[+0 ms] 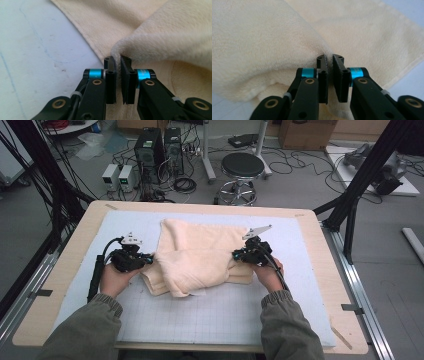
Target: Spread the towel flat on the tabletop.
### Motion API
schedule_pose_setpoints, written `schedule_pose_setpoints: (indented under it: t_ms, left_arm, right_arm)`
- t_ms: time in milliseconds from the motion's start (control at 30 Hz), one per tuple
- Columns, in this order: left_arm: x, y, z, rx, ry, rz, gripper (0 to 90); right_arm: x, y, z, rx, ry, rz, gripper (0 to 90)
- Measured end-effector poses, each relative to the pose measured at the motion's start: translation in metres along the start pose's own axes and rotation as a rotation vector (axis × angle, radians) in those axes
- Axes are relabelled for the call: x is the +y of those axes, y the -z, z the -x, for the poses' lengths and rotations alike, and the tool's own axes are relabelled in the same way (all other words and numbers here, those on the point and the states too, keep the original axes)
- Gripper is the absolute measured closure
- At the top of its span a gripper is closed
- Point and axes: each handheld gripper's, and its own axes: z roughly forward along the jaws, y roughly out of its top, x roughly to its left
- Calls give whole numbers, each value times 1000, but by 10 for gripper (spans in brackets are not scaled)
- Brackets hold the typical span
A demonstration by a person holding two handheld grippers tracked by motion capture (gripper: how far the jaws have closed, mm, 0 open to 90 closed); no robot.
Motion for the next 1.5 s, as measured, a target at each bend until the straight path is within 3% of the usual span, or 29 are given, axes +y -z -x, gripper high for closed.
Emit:
schedule_pose_setpoints:
  t_ms: [67,233,300,400,500,567,600,667,767,867,967,1067,1133,1267,1500]
  left_arm:
    - [1,6,3,-17,-12,18,759]
    - [1,31,11,-51,-33,62,611]
    - [-2,41,15,-53,-63,75,578]
    - [-9,52,17,-45,-76,80,540]
    - [-14,53,14,-50,-71,80,531]
    - [-18,47,14,-58,-56,66,532]
    - [-19,43,15,-71,-59,54,532]
    - [-21,33,20,-101,-72,20,536]
    - [-24,17,32,-139,-107,-12,542]
    - [-25,4,39,-133,-133,-47,565]
    - [-24,1,39,-97,-143,-38,683]
    - [-24,4,38,-98,-140,-36,792]
    - [-24,6,41,-86,-160,-39,833]
    - [-23,15,43,-91,-168,-17,852]
    - [-20,51,48,-122,-183,64,859]
  right_arm:
    - [0,3,-2,-12,7,14,727]
    - [9,35,-21,-5,62,108,652]
    - [10,49,-36,4,98,130,631]
    - [7,61,-57,5,155,167,620]
    - [5,58,-78,80,167,125,577]
    - [6,51,-90,101,207,104,565]
    - [6,46,-95,108,239,121,564]
    - [3,31,-102,137,252,109,541]
    - [-5,3,-102,174,234,56,520]
    - [-9,-19,-103,183,215,12,536]
    - [-9,-31,-104,153,238,17,675]
    - [-9,-33,-99,162,220,28,827]
    - [-10,-30,-96,195,196,28,863]
    - [-9,-16,-97,189,227,38,873]
    - [-11,39,-93,162,241,103,875]
